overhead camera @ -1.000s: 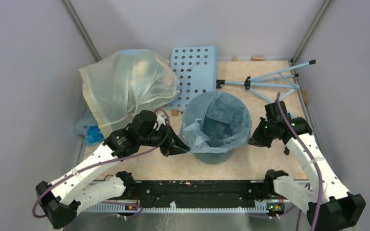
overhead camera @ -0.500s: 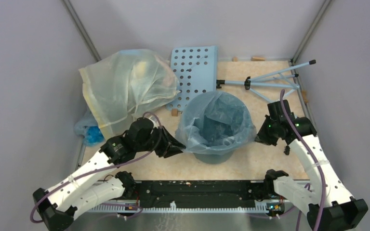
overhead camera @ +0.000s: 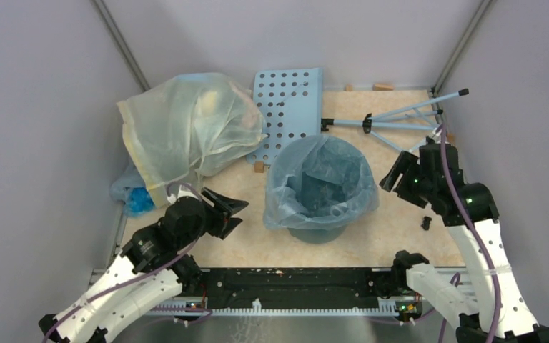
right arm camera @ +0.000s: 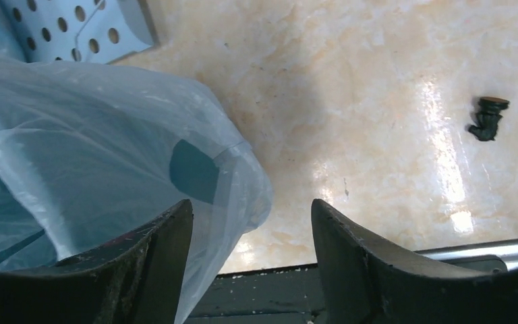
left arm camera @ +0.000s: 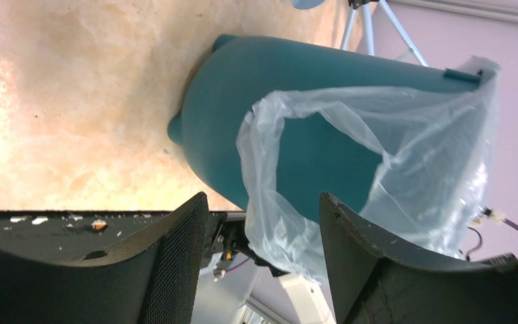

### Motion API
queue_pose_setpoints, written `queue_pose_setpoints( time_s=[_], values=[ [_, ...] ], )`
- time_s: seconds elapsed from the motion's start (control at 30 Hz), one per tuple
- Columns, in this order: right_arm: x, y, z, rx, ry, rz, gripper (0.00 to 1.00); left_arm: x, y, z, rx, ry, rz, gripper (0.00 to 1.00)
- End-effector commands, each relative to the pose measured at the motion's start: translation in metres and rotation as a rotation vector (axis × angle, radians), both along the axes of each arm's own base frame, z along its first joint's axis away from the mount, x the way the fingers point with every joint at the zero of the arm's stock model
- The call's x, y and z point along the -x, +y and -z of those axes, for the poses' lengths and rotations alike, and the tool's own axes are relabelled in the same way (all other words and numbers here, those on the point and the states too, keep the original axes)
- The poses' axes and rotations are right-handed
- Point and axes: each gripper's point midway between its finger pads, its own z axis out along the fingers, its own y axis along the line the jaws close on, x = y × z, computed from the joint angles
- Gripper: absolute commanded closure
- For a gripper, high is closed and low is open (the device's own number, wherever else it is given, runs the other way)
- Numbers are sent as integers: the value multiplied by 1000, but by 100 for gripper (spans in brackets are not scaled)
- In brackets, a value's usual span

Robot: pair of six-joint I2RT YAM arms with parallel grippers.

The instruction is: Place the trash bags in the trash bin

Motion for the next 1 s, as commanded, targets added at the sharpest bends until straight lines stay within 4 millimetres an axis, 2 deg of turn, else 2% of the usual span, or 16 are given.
queue_pose_setpoints(
  time_s=[0.0, 0.07, 0.2, 0.33, 0.53, 0.63, 0.73, 0.77, 0.83, 0.97],
  values=[
    [-16, 18, -32, -73, -105, -96, 35, -26, -15, -6, 40, -84, -33, 35],
    [-20, 21, -28, -87, -82, -105, 35, -31, -24, 1, 38, -83, -16, 36],
    [-33, 33, -2, -171, 16, -164, 35, -39, -42, 19, 84, -64, 7, 37],
    [-43, 44, 22, -277, 49, -191, 36, -47, -60, 22, 165, -86, 33, 37],
    [-43, 45, 53, -262, 101, -230, 42, -44, -86, 35, 148, -42, 152, 41],
    [-45, 51, 65, -291, 104, -254, 44, -47, -88, 43, 116, -31, 160, 44],
    [-51, 55, 75, -316, 95, -256, 50, -53, -86, 50, 107, -46, 129, 49],
    [-51, 56, 81, -325, 111, -257, 53, -53, -84, 58, 102, -29, 120, 53],
    [-50, 58, 92, -339, 138, -259, 59, -57, -86, 61, 116, -38, 113, 60],
    [-46, 60, 112, -361, 167, -249, 64, -65, -91, 76, 41, -40, 142, 72]
  ],
)
